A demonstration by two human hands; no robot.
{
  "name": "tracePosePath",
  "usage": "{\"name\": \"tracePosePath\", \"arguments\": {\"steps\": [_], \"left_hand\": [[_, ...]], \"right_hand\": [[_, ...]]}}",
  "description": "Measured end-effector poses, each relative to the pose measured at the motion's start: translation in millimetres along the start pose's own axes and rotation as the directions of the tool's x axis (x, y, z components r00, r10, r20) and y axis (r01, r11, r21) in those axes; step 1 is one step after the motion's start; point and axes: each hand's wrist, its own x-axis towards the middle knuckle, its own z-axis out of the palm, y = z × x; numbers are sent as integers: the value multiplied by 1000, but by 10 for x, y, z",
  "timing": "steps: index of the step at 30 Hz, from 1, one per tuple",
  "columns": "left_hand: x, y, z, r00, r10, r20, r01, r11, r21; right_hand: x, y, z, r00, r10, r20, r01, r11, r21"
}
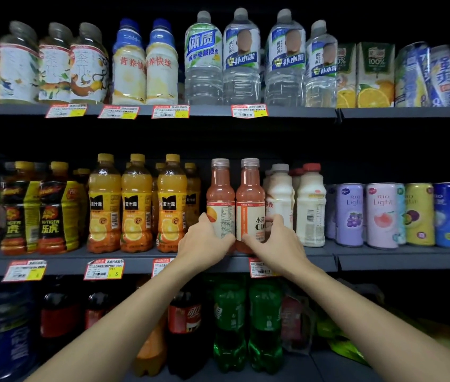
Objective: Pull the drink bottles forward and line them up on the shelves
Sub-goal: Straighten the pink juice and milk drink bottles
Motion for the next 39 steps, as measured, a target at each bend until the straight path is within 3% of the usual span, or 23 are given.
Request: {"name": "tracePosePath", "arguments": {"steps": [3,7,12,19,24,30,33,39], "left_hand": [[1,-55,-2,1000,-5,-10,5,997,-73],[-18,-100,11,997,-17,-81,10,996,-89],[1,-106,-12,999,39,-23,-41,994,-100],[26,-199,13,997,30,-75,-45,977,-208],[39,-277,-1,995,94,-31,-98,974,-204],[44,-352,-52,984,180,4,-178,977,-115],[92,-353,-157,967,231,104,-232,973,-4],[197,-291,-256,953,236,192,-254,964,79]], "right_hand": [[-18,12,80,1000,-16,-2,16,999,35],[-7,-1,134,999,-46,-24,44,996,-71],[-32,99,146,992,-112,-54,111,993,-30],[-38,56,158,993,-24,-112,30,998,51],[-86,58,157,986,-61,-154,64,998,18],[-51,109,98,992,-125,-37,126,992,31],[11,110,-6,983,-172,59,170,984,44],[254,54,-214,943,-194,271,241,958,-155]]}}
